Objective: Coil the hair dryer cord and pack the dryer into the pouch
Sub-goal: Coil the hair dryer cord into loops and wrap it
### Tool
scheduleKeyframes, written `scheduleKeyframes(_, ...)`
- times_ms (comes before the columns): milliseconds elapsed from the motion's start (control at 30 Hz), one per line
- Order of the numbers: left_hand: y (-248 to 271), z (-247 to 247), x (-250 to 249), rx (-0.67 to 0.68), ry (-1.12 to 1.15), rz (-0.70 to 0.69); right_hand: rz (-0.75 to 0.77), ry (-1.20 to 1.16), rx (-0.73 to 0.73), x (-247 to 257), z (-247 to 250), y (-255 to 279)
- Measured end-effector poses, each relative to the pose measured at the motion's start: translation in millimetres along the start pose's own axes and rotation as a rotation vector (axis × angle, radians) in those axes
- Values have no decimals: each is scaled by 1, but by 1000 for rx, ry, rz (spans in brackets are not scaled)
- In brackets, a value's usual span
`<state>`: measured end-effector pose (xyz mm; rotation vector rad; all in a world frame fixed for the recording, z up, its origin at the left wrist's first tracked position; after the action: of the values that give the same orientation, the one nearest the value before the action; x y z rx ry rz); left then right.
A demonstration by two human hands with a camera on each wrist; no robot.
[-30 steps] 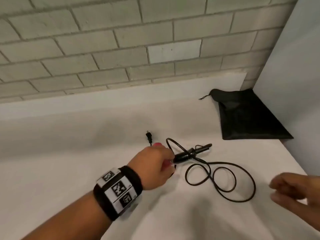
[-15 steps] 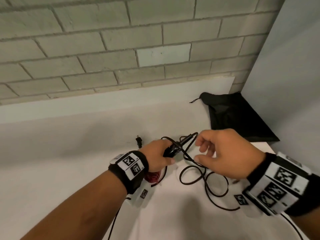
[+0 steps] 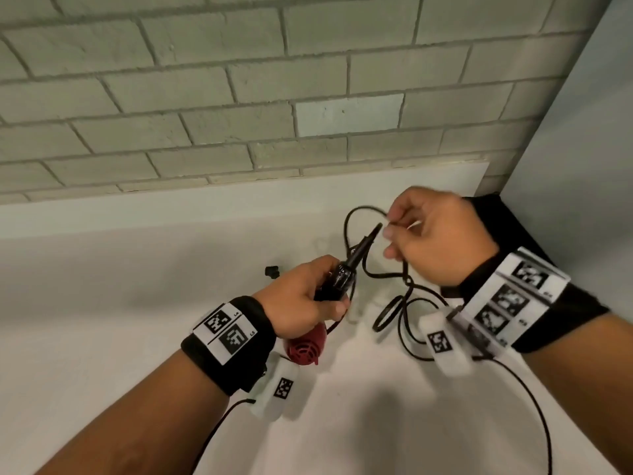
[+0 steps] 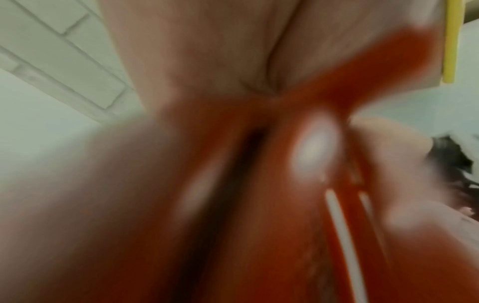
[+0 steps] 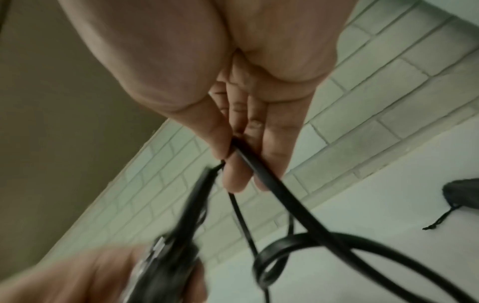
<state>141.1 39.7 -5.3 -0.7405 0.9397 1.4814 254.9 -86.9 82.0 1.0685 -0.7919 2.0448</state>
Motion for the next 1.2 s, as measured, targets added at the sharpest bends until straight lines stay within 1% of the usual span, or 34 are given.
scheduleKeyframes(100, 10, 9, -2, -28, 113, -29, -124, -120, -102, -9, 27, -17)
scheduleKeyframes(167, 15, 17, -6, -64, 191, -59, -190, -90, -77, -21, 25, -22)
scheduleKeyframes(200, 17, 19, -8, -72, 226, -74, -202, -14, -32, -27, 20, -23)
scheduleKeyframes(233, 18, 21, -11, -73, 255, -91, -192, 125, 23, -29, 14, -23)
scheduleKeyframes(300, 19, 22, -17, -65, 293, -117, -98, 390, 116, -18, 1, -20)
scheduleKeyframes(333, 19, 23, -20, -58, 308, -128, -24, 389, 160, -6, -7, -20)
scheduleKeyframes(367, 19, 23, -24, -48, 325, -140, 38, 318, 207, 9, -16, -19)
scheduleKeyframes(400, 19, 24, -27, -38, 345, -150, 80, 191, 270, 22, -26, -18)
scheduleKeyframes(433, 18, 24, -30, -28, 369, -157, 106, 68, 341, 33, -37, -18)
scheduleKeyframes(467, 19, 24, -33, -13, 396, -164, 122, -8, 388, 41, -46, -18)
scheduleKeyframes(567, 25, 23, -37, 18, 418, -171, 122, -145, 422, 55, -50, -23)
scheduleKeyframes(600, 28, 24, -39, 12, 400, -169, 131, -165, 420, 61, -49, -24)
scheduleKeyframes(667, 33, 29, -47, -11, 404, -185, 200, -128, 431, 76, -47, -23)
scheduleKeyframes(733, 33, 39, -62, -21, 495, -243, 272, -50, 487, 92, -53, -19)
scheduleKeyframes(800, 32, 47, -73, -32, 618, -262, 312, -24, 550, 104, -61, -14)
scheduleKeyframes(867, 33, 49, -78, -36, 681, -235, 311, -67, 578, 107, -61, -14)
scheduleKeyframes(933, 37, 43, -83, 6, 694, -228, 322, -120, 600, 109, -58, -12)
scheduleKeyframes(1000, 41, 37, -87, 61, 687, -235, 312, -233, 622, 105, -52, -10)
scheduleKeyframes(1067, 44, 35, -90, 109, 691, -257, 285, -346, 595, 97, -46, -12)
scheduleKeyframes(1133, 45, 34, -98, 153, 677, -308, 246, -416, 502, 85, -42, -18)
scheduleKeyframes(1200, 45, 32, -106, 183, 712, -347, 184, -489, 393, 73, -44, -18)
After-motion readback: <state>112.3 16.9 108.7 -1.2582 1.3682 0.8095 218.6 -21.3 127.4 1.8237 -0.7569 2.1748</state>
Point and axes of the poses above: each hand's wrist, its own y-axis away from the middle knuckle, its own z-axis out of the back of the hand, x = y × z, the point moved 9 cm from there along -y, towards the middle knuckle, and after that the axes turned 7 degrees about -y, right-handed, at the moved point
